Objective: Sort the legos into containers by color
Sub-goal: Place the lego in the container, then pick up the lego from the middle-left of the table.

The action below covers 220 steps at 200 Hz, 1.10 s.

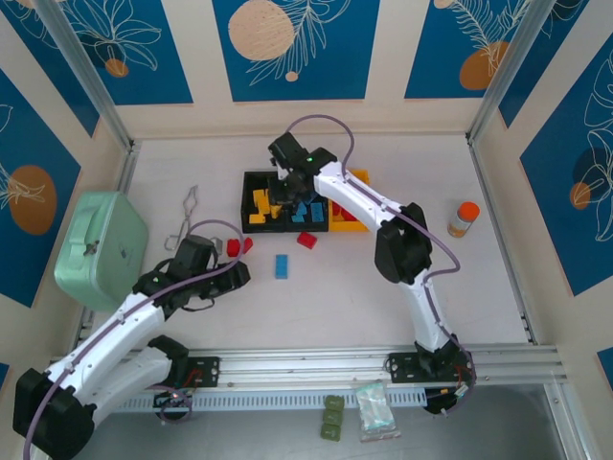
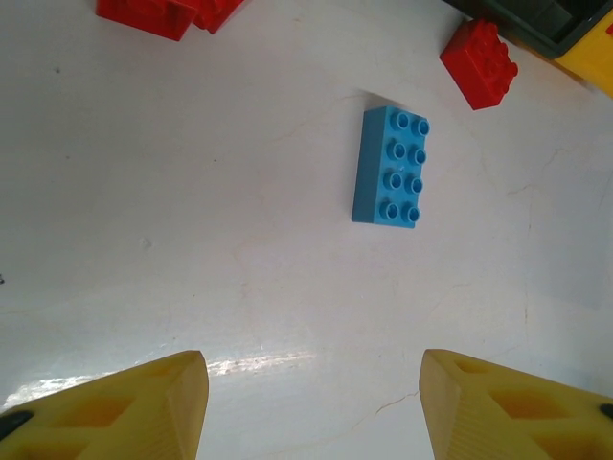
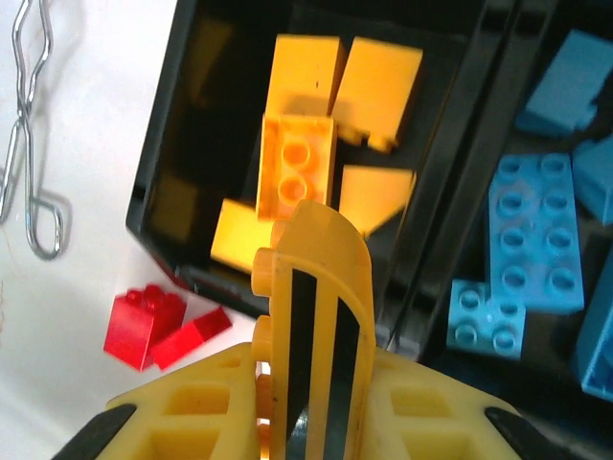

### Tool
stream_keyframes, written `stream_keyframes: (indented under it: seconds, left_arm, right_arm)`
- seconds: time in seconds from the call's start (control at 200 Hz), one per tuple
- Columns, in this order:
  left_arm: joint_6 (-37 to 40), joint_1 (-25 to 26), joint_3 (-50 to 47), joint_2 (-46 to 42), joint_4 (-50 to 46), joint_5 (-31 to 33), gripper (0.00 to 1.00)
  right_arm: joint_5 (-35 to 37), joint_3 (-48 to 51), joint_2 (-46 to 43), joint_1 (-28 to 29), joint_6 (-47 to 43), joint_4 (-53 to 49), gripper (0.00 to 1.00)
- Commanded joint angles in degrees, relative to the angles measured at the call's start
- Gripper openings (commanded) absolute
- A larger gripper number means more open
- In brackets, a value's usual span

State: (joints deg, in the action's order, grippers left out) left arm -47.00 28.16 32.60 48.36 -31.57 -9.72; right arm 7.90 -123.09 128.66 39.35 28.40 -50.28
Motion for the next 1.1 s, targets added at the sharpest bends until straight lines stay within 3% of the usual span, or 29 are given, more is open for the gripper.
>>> stream_keyframes:
  seconds: [0.0,0.285,0.39,0.585,0.715,0.855,1.096]
  left_arm:
    - [-1.2,0.3,-0.7,-1.1,-3.2,1.6,0.60]
    - [-2.5,0.3,-1.7,-0.9,-2.0,1.3,0.60]
    - [-2.7,0.3,-1.8,-0.5,-1.7,1.4,0.60]
    - [-3.0,0.3,-1.6,0.4,-0.9,1.6,0.60]
    - [-3.0,0.3,-0.1,1.3,-1.6,3.5,0.61]
    - [-1.4,0.1,3.4,4.0,-3.3,6.6,0.65]
    - [4.7,-1.4,11.1,14.5,-4.3,9.8,0.65]
  right_arm:
    - [-2.4,-7.6,4.5,-1.1,-1.2,-5.2,0.23]
    - [-4.1,-24.3,16.2,-3.5,-0.8,-9.8,0.26]
    - [-4.5,-25.8,17.2,-3.8,-0.9,-9.1,0.28]
    - [-4.8,-26.7,17.2,-4.1,-0.5,-9.1,0.46]
    - [-4.2,-26.1,15.0,-3.9,-1.0,-9.8,0.47]
    - [-3.4,-17.2,7.2,-2.8,-2.3,-6.7,0.47]
    - [-4.9,12.6,-14.4,-1.7,-2.4,5.1,0.47]
